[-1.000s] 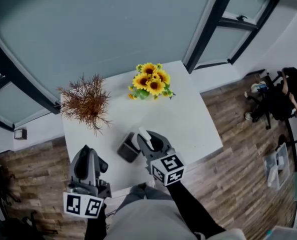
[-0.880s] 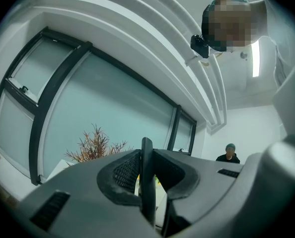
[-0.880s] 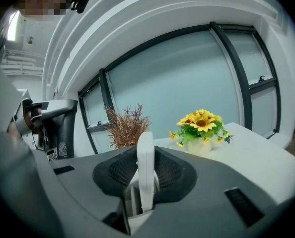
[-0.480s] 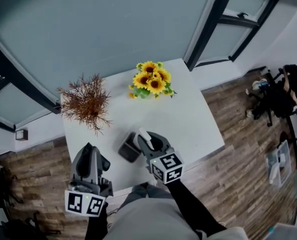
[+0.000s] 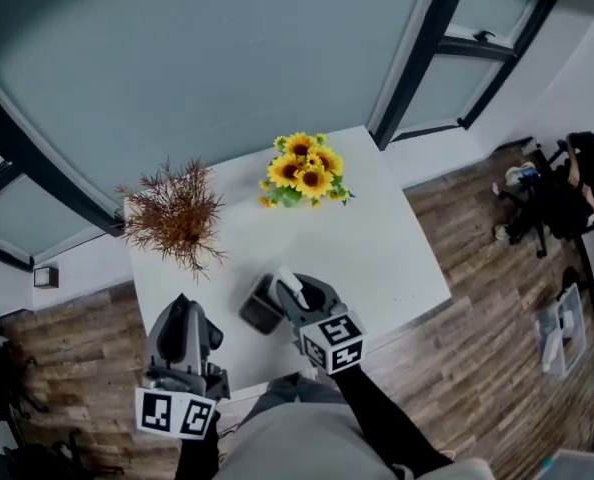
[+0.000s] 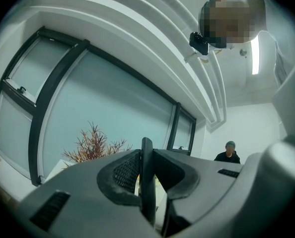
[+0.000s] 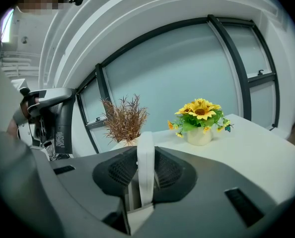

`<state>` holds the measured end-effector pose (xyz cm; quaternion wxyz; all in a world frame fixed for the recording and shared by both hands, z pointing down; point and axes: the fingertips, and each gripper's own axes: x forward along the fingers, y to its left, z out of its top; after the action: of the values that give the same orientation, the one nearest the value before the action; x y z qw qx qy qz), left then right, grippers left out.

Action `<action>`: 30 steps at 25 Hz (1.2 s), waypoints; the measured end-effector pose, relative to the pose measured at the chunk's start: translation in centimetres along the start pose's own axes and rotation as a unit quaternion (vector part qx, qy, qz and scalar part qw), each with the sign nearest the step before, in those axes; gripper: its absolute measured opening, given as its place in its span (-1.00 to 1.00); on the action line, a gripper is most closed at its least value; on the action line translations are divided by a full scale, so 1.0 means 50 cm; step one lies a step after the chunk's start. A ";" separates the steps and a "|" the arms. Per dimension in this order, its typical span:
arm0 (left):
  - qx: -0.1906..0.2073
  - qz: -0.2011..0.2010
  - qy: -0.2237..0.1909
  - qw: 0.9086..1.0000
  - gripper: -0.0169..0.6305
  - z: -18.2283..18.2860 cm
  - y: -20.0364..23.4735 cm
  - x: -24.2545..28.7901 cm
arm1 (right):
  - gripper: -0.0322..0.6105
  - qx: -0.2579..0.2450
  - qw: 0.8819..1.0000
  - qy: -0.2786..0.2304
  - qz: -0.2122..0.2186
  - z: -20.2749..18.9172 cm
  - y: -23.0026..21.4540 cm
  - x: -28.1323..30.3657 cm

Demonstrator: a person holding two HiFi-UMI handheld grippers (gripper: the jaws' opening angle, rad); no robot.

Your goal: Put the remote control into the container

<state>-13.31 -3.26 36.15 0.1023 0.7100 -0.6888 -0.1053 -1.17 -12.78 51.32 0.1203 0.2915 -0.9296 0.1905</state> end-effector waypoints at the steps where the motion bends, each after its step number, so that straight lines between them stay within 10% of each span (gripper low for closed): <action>1: 0.002 0.001 -0.001 1.000 -0.69 0.001 0.000 0.000 | -0.61 -0.001 1.000 0.001 0.000 -0.001 0.000 0.001; 16: -0.004 -0.007 -0.011 1.000 -0.69 0.004 -0.001 0.001 | -0.60 -0.034 0.999 0.004 -0.004 0.013 0.002 -0.007; 30: -0.003 -0.019 -0.015 1.000 -0.69 0.002 -0.030 0.002 | -0.72 -0.052 0.988 -0.135 -0.045 0.213 -0.018 -0.147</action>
<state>-11.92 -3.33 35.64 0.0922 0.7210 -0.6763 -0.1194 4.07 -14.32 39.57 0.0171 0.3497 -0.9319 0.0951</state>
